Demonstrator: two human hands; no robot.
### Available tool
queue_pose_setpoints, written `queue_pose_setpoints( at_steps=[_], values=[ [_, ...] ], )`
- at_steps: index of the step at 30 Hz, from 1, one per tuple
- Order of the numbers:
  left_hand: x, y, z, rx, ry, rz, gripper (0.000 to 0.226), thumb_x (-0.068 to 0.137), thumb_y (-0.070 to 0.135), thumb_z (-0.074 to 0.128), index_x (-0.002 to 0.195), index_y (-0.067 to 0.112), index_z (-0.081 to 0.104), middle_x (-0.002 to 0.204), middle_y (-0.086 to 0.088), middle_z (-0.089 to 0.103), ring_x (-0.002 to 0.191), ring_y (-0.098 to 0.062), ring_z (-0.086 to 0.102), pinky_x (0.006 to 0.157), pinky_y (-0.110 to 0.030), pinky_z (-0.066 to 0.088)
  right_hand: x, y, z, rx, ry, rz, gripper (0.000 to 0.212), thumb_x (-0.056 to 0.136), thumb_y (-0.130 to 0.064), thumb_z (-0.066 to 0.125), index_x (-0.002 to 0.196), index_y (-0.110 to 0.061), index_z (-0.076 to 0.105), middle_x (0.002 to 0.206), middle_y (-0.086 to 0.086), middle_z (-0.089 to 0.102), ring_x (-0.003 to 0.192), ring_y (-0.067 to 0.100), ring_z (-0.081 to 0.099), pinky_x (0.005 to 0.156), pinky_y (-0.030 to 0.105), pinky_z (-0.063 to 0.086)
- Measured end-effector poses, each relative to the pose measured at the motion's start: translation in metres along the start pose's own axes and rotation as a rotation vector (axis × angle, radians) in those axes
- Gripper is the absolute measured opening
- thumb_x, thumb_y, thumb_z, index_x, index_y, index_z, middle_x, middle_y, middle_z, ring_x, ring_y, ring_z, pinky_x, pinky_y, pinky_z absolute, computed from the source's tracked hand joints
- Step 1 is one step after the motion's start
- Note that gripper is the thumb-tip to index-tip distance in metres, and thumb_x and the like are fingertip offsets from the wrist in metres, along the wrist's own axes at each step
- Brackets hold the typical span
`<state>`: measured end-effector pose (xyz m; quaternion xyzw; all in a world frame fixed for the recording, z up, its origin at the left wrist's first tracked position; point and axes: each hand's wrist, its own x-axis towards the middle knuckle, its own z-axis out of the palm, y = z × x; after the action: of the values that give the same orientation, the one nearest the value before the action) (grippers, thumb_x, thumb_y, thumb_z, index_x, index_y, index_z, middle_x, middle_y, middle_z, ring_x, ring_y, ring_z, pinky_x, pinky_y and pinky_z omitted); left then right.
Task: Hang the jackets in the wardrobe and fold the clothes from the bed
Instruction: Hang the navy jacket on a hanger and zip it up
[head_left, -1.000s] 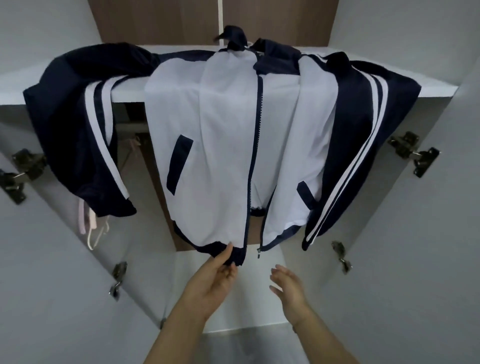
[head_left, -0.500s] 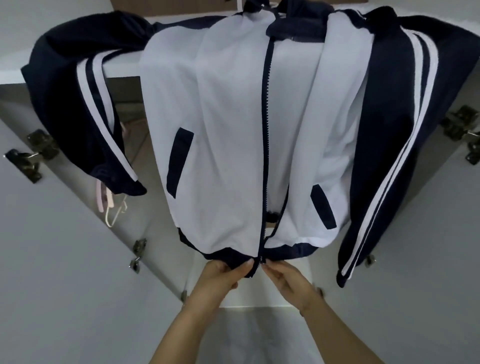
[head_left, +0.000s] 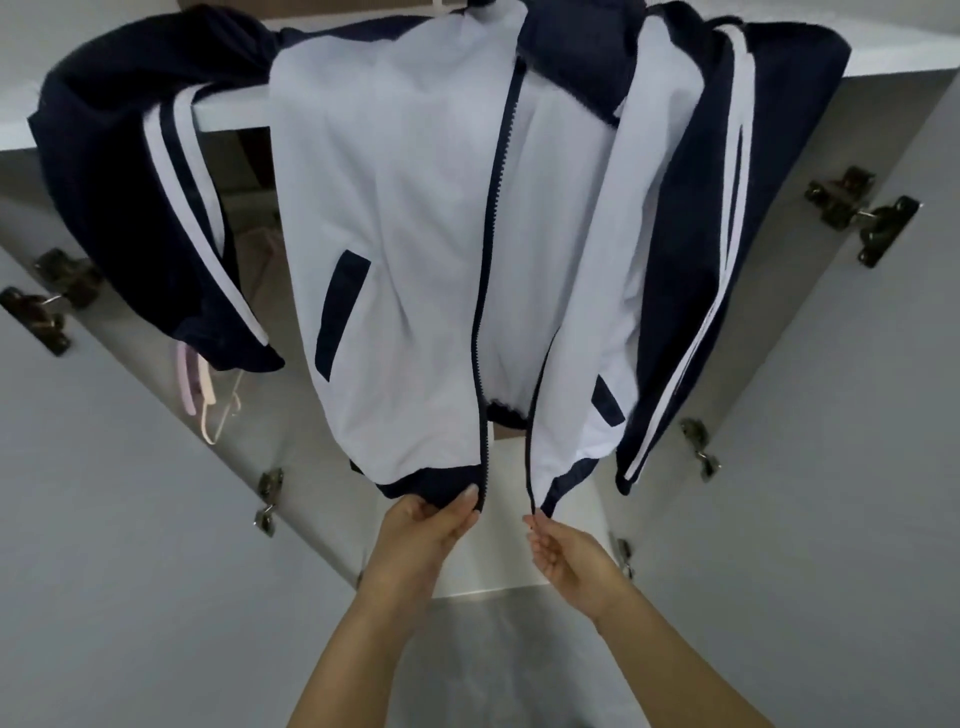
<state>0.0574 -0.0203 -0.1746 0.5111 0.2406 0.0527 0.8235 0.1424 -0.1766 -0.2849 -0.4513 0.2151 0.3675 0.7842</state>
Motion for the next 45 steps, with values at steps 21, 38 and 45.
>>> queue_pose_setpoints(
  at_steps=[21, 38, 45],
  values=[
    [0.031, 0.118, 0.088, 0.066, -0.196, 0.426, 0.04, 0.084, 0.032, 0.062, 0.121, 0.018, 0.065, 0.12, 0.005, 0.07, 0.114, -0.008, 0.063, 0.107, -0.04, 0.043, -0.057, -0.137, 0.079, -0.167, 0.142, -0.661, 0.028, 0.089, -0.024, 0.069, 0.109, -0.006, 0.063, 0.096, 0.006, 0.065, 0.092, 0.021, 0.062, 0.088, 0.036, 0.055],
    [0.016, 0.048, 0.016, -0.024, -0.136, 0.23, 0.042, 0.084, 0.033, 0.069, 0.108, -0.001, 0.065, 0.126, -0.005, 0.067, 0.12, -0.017, 0.061, 0.097, -0.04, 0.053, 0.048, -0.076, -0.014, -0.62, 0.891, -0.575, 0.034, 0.091, -0.034, 0.065, 0.091, 0.0, 0.066, 0.098, 0.017, 0.064, 0.094, 0.036, 0.058, 0.076, 0.038, 0.047],
    [0.015, -0.017, -0.002, 0.24, -0.09, 0.034, 0.042, 0.088, 0.036, 0.059, 0.126, 0.02, 0.059, 0.115, 0.005, 0.072, 0.112, -0.008, 0.065, 0.094, -0.031, 0.046, -0.012, -0.098, 0.025, -0.506, 0.311, -0.507, 0.033, 0.094, -0.03, 0.061, 0.07, -0.009, 0.056, 0.056, 0.002, 0.057, 0.055, 0.018, 0.058, 0.048, 0.024, 0.045]
  ],
)
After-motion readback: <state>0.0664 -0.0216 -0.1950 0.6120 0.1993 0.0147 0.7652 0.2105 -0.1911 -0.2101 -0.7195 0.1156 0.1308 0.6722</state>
